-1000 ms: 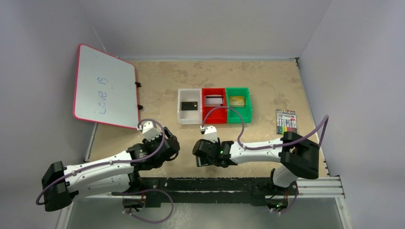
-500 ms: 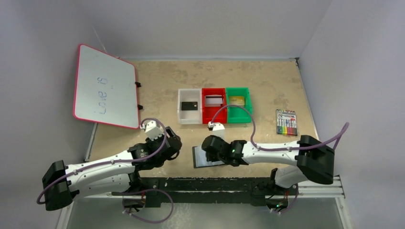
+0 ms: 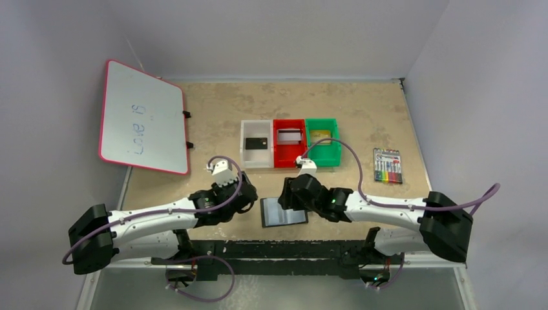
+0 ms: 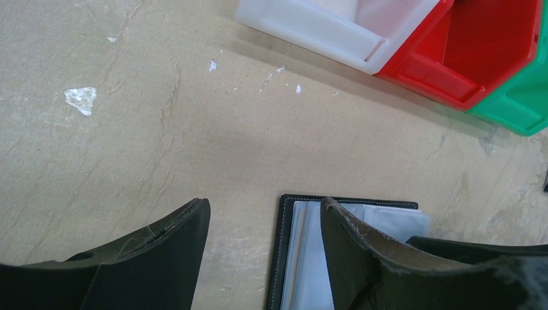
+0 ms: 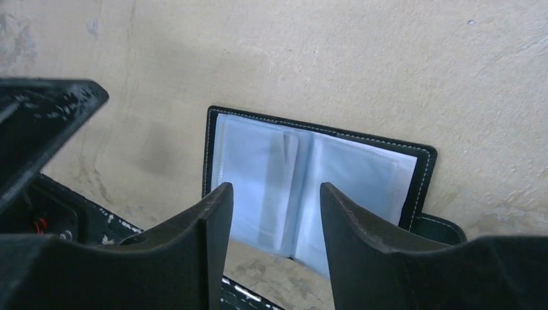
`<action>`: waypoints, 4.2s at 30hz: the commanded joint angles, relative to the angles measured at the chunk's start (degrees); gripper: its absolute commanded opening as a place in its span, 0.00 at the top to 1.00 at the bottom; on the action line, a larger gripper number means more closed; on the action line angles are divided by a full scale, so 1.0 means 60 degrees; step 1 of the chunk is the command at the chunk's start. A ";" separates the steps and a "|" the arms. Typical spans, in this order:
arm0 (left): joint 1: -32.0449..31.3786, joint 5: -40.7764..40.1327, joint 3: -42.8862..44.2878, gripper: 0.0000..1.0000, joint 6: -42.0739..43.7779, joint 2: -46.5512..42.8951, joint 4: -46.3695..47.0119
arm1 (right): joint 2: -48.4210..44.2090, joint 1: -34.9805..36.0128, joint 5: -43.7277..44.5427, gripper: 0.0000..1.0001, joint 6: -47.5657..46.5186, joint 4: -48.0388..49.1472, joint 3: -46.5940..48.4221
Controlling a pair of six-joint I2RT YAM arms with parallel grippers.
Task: Take the credit cards out of the card holder
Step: Remove the credit card from the card holder.
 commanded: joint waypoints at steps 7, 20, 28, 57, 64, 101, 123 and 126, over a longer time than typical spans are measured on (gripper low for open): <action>0.0027 -0.1744 0.0055 0.37 -0.1811 -0.1389 -0.1532 | 0.1792 0.1215 0.1386 0.37 0.0076 -0.1306 0.1615; 0.0031 -0.1816 -0.0242 0.37 -0.2002 -0.2070 -0.2083 | 0.3626 0.1817 0.2100 0.40 0.0384 -0.2593 0.2859; 0.0027 -0.1613 -0.0228 0.37 -0.1635 -0.1853 -0.1696 | 0.3857 0.1821 0.1979 0.63 0.0629 -0.2740 0.2778; 0.0027 0.1168 -0.0098 0.37 0.0752 -0.0109 0.2326 | -0.0316 -0.0946 -0.1691 1.00 0.1010 0.2613 -0.1192; 0.0031 0.2633 -0.0160 0.37 0.1073 0.1222 0.4459 | -0.0560 -0.1599 -0.2457 1.00 0.1219 0.3320 -0.1847; -0.0246 0.4907 0.2395 0.43 0.0845 0.6230 0.7914 | -0.3891 -0.1750 0.2813 0.60 0.4203 -0.6146 0.0575; -0.0647 0.0239 0.1609 0.45 0.0564 0.2361 0.1507 | -0.4126 -0.1745 -0.3029 0.70 0.0380 0.0933 -0.1782; -0.0647 0.0662 0.1199 0.45 0.0480 0.2353 0.1774 | -0.2830 -0.1749 -0.3167 0.72 0.0292 0.1252 -0.1627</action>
